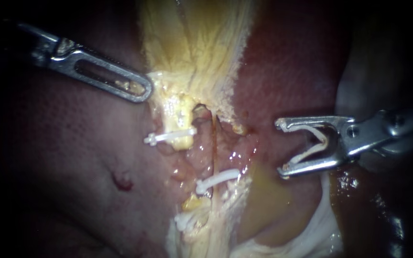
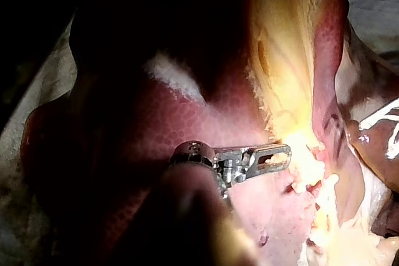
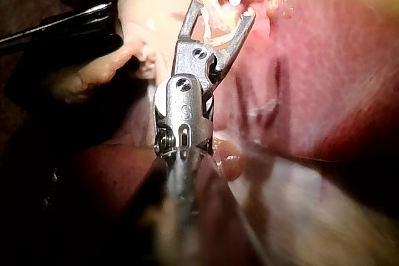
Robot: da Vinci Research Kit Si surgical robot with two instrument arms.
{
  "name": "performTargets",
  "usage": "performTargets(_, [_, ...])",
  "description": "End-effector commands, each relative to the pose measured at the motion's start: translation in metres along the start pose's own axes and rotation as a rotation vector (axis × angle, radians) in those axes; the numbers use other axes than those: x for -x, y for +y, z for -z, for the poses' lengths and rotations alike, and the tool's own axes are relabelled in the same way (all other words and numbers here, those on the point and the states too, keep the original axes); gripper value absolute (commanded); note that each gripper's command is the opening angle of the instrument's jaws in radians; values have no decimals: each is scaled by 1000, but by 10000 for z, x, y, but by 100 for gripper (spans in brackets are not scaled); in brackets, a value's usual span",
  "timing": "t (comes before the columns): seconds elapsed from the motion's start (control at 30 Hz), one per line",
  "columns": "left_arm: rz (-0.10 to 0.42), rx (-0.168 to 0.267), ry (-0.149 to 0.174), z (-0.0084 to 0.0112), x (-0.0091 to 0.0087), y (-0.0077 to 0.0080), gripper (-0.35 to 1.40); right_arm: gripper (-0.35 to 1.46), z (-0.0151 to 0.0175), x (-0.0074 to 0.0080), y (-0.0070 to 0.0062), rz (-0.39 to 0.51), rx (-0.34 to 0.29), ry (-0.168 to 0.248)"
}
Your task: Clipping second clip right tube
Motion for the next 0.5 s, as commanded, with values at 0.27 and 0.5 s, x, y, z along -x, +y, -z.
performTargets(0.27, [0,2,0,-2,-1,1,-35,50,-23,8,2,-55,-14,2])
performTargets(0.5, [-1,2,-1,-3,-1,1,-35,50,-53,29,11,-176,-32,2])
